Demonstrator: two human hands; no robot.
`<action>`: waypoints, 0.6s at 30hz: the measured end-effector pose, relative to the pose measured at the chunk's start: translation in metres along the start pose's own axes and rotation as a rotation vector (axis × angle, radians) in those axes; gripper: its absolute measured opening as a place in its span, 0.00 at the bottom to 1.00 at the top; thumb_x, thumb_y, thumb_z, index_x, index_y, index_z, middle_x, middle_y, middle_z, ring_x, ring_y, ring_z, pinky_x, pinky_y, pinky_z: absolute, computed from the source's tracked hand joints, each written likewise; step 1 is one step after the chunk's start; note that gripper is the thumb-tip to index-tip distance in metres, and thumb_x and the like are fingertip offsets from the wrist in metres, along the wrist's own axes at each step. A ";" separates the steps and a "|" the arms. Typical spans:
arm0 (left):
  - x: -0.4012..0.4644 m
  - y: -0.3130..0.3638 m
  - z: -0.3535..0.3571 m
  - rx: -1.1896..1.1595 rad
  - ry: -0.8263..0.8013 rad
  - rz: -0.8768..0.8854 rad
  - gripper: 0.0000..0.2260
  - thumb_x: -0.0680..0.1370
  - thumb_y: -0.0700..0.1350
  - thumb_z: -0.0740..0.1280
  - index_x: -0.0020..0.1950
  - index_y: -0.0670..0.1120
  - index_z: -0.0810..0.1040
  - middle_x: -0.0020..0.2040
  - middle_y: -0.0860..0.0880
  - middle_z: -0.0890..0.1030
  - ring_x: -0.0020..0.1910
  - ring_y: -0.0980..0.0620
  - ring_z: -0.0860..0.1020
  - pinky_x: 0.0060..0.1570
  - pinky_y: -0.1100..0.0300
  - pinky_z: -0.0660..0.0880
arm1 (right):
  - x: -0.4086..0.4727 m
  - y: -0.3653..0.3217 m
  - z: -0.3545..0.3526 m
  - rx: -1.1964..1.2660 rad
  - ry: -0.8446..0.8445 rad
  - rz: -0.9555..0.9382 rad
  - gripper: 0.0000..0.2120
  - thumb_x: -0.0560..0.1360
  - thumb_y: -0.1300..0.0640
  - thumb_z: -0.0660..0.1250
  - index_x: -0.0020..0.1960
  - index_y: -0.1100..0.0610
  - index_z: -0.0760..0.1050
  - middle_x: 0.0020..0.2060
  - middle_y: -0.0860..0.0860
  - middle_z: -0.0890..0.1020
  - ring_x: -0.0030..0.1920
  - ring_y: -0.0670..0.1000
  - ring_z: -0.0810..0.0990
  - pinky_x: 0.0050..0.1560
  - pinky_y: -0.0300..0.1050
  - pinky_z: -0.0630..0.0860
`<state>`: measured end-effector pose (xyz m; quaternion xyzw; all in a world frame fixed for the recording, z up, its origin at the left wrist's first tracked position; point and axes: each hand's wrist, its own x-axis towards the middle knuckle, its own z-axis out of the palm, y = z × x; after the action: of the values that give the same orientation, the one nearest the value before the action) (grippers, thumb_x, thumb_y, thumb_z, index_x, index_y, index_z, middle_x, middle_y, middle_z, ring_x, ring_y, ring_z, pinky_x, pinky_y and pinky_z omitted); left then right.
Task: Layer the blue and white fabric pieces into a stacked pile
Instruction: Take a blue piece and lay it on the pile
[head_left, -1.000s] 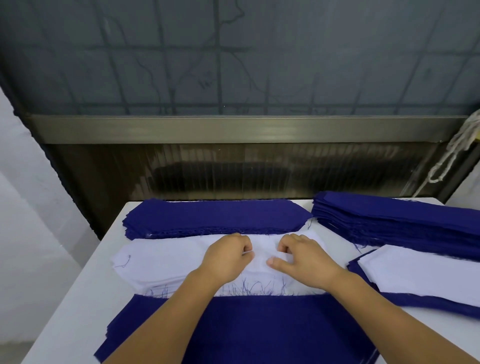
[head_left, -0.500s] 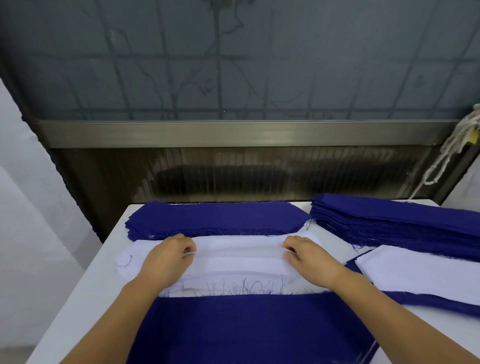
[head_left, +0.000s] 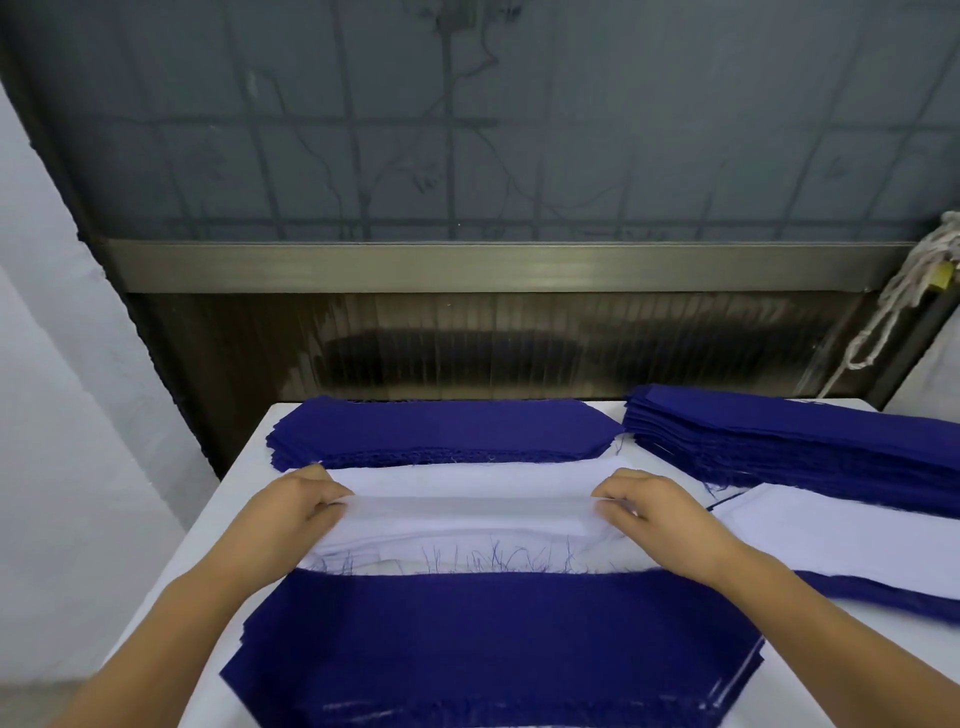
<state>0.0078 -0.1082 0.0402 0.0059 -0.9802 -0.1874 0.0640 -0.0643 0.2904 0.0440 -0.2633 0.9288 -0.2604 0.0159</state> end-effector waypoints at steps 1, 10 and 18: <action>-0.006 0.004 -0.002 -0.030 0.035 0.011 0.09 0.79 0.44 0.65 0.57 0.54 0.80 0.52 0.59 0.76 0.47 0.59 0.76 0.50 0.69 0.71 | -0.008 0.000 -0.003 0.008 0.021 -0.013 0.07 0.81 0.55 0.62 0.51 0.50 0.80 0.45 0.42 0.78 0.49 0.42 0.76 0.49 0.33 0.71; -0.084 0.023 0.003 -0.174 0.065 0.284 0.09 0.74 0.41 0.71 0.39 0.56 0.78 0.43 0.61 0.78 0.45 0.60 0.77 0.44 0.68 0.72 | -0.101 0.014 0.023 -0.168 0.270 -0.332 0.10 0.80 0.54 0.61 0.50 0.50 0.82 0.49 0.40 0.79 0.50 0.40 0.76 0.52 0.35 0.71; -0.102 0.025 0.014 -0.113 0.029 0.406 0.08 0.70 0.39 0.71 0.38 0.53 0.78 0.41 0.63 0.76 0.41 0.66 0.73 0.41 0.72 0.70 | -0.122 0.019 0.038 -0.246 0.315 -0.379 0.20 0.82 0.50 0.54 0.50 0.52 0.85 0.48 0.46 0.82 0.48 0.45 0.79 0.49 0.39 0.75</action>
<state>0.1075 -0.0766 0.0243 -0.1925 -0.9481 -0.2253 0.1148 0.0380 0.3471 -0.0117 -0.3886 0.8786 -0.1817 -0.2097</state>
